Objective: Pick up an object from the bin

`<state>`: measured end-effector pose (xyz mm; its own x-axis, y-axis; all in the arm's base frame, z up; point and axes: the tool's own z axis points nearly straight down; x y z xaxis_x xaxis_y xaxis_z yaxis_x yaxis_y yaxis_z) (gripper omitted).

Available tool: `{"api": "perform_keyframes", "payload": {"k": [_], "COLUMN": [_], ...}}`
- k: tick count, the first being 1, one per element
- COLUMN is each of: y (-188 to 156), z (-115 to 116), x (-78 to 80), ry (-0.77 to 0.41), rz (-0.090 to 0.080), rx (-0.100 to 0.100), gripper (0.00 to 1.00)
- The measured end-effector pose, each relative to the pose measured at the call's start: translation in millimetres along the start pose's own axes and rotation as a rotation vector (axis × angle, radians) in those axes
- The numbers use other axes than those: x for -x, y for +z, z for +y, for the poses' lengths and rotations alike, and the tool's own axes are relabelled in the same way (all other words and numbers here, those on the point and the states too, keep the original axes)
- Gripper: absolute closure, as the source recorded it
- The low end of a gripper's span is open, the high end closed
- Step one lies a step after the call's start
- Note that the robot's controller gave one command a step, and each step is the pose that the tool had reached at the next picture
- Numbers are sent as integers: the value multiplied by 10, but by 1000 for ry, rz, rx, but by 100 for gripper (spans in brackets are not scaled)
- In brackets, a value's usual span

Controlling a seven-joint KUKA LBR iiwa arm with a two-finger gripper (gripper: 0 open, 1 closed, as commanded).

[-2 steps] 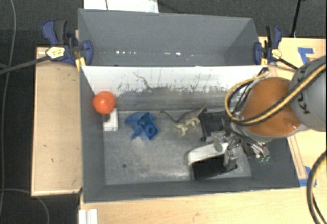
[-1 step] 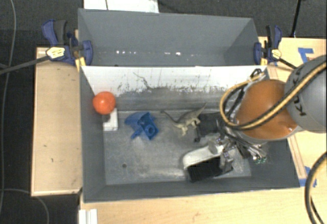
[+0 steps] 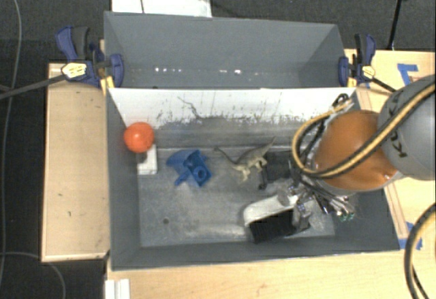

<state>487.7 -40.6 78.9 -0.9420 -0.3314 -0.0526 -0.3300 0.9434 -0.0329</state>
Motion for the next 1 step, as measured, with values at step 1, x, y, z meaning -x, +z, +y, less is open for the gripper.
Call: {"api": "perform_keyframes", "payload": {"k": [1], "y": [10], "z": [26], "x": [12], "ry": [-81], "rz": [-8], "rx": [-3], "gripper": [100]}}
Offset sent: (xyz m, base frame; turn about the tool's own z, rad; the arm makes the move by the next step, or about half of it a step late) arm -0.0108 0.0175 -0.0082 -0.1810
